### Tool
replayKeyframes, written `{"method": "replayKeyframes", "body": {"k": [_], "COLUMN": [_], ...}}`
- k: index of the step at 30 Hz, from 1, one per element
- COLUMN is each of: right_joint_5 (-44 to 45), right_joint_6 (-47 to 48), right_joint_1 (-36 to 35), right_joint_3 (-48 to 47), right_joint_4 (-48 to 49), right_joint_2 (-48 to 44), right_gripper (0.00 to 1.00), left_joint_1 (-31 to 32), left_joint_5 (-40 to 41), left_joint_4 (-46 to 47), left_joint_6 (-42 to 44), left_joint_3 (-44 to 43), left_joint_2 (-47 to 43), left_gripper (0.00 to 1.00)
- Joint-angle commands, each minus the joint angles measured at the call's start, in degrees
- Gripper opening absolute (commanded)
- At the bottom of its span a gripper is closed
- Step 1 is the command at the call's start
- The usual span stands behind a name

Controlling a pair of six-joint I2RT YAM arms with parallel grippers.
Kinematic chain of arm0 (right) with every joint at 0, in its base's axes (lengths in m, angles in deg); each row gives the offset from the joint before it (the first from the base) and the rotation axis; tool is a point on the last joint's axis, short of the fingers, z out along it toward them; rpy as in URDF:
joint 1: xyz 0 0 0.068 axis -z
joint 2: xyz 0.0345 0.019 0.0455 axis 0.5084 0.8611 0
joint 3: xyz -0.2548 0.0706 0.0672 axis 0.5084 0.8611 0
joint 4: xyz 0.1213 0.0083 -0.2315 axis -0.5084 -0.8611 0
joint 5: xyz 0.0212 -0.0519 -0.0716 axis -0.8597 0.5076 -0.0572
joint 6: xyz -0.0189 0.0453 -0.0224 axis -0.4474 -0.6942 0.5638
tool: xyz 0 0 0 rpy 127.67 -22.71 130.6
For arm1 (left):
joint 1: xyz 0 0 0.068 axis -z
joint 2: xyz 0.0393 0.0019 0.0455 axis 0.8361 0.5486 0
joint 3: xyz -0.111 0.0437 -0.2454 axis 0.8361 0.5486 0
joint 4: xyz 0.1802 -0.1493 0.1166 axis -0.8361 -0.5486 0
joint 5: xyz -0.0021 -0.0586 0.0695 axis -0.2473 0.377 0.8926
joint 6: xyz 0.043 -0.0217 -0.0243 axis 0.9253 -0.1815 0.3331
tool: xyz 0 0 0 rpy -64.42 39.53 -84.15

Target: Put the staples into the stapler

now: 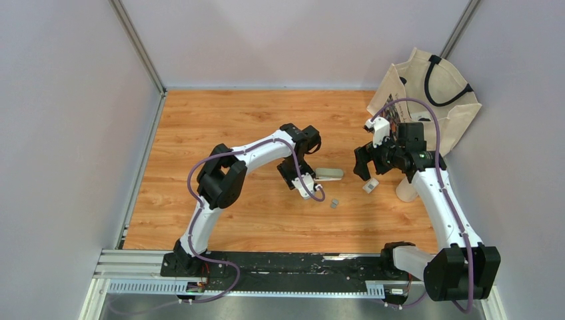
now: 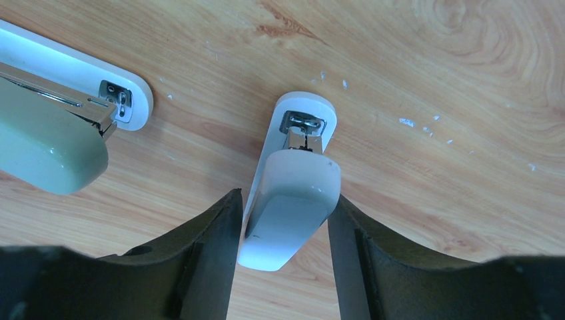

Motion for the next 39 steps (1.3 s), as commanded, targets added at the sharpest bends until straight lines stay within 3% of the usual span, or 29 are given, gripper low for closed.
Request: {"method": "replayKeyframes", "body": {"k": [1,3,6,12,14,16,17,24,31,35,39], "right_joint_5": [-1.0,-1.0,-1.1,-1.9,-2.4,-3.0,-3.3,-7.6,-17.2,-22.3,-21.3], "right_joint_6": [0.7,0.6,0.6,0.6,0.8,0.9,1.1,2.3,3.8,3.9,2.7], "right_joint_1": [0.0,-0.1,-0.1,-0.3,-0.4,-0.4,-0.6,-2.0,-3.4,-7.2,-15.0], "right_joint_3": [0.3,0.3,0.3,0.2,0.4,0.5,0.6,1.0,1.7,3.0,3.3], "right_joint_4": [1.8,1.8,1.9,1.9,2.0,1.9,2.0,2.1,3.2,7.1,13.5], "right_joint_2": [0.0,0.1,0.5,0.5,0.2,-0.2,-0.6,-3.0,-6.8,-8.0,-5.7], "right_gripper": [1.00,1.00,1.00,1.00,1.00,1.00,1.00,1.00,1.00,1.00,1.00], "left_joint_1": [0.5,0.5,0.5,0.4,0.1,-0.5,-0.9,-3.9,-8.8,-12.1,-13.9], "left_joint_5": [-3.8,-4.7,-5.4,-6.5,-7.1,-7.6,-7.7,-11.3,-20.1,-26.8,-34.8], "left_joint_4": [-2.4,-2.6,-1.6,-0.7,-0.4,1.3,2.6,10.8,19.5,21.5,18.1], "left_joint_6": [-2.4,-3.4,-6.5,-13.0,-16.1,-20.7,-23.2,-42.7,-55.3,-58.8,-58.5], "left_joint_3": [-1.6,-1.6,-1.6,-1.2,-1.1,-0.4,0.4,10.8,24.0,27.9,27.7], "left_joint_2": [-0.3,-0.4,-0.2,-0.4,-1.0,-2.3,-3.2,-14.1,-26.2,-31.4,-34.7], "left_gripper": [0.54,0.51,0.31,0.26,0.20,0.06,0.04,0.00,0.00,0.00,0.00]}}
